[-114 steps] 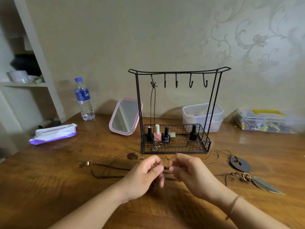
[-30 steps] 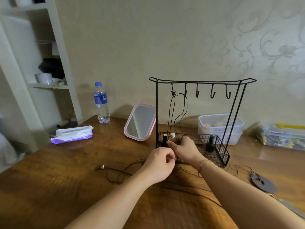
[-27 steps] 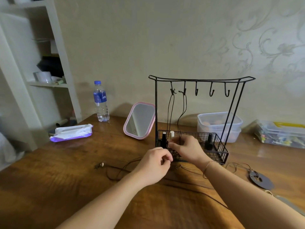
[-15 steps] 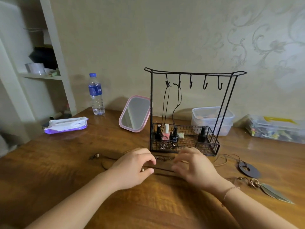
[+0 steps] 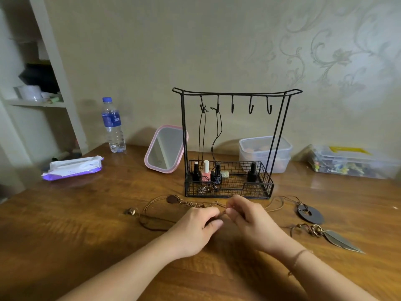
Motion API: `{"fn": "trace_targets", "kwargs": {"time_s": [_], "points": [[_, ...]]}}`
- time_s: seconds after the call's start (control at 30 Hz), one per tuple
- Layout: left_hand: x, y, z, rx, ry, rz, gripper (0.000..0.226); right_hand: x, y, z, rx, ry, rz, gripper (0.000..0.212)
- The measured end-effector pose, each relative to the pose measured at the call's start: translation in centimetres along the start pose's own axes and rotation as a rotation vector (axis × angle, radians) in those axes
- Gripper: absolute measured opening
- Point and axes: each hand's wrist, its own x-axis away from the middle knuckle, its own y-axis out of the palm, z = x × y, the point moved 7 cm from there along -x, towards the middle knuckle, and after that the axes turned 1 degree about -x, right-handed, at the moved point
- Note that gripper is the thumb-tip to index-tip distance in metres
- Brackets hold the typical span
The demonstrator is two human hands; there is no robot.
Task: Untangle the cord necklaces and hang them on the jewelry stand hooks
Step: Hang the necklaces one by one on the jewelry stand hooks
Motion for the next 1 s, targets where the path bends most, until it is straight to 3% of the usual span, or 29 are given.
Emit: {"fn": "trace_targets", "kwargs": {"time_s": [0.13, 0.23, 0.43, 0.53, 0.7, 1.0], "points": [[-0.4, 0.4, 1.4, 0.109, 0.016, -0.082, 0.027, 0.3, -1.6, -0.3, -0.045, -0.040, -0.174, 0.038], [-0.9, -0.4, 2.5, 0.108, 0.080, -0.062, 0.031, 0.4, -2.5, 0.0, -0.107, -0.029, -0.289, 0.037], [-2.8, -7.5, 2.8, 0.380, 0.111, 0.191, 0.016, -0.4, -6.9, 0.2, -0.565, 0.026, -0.305, 0.034], [-4.4, -11.4, 5.1, 0.399, 0.138, 0.354, 0.009, -2.7, -10.2, -1.6, -0.669, 0.000, -0.194, 0.033], [-7.3, -16.5, 6.9, 0.343, 0.100, 0.775, 0.014, -7.1, -14.4, -4.7, -0.554, -0.017, 0.159, 0.026], [-10.4, -18.8, 6.1, 0.213, -0.133, 0.914, 0.018, -12.5, -15.1, -5.9, -0.178, 0.035, 0.504, 0.028]]}}
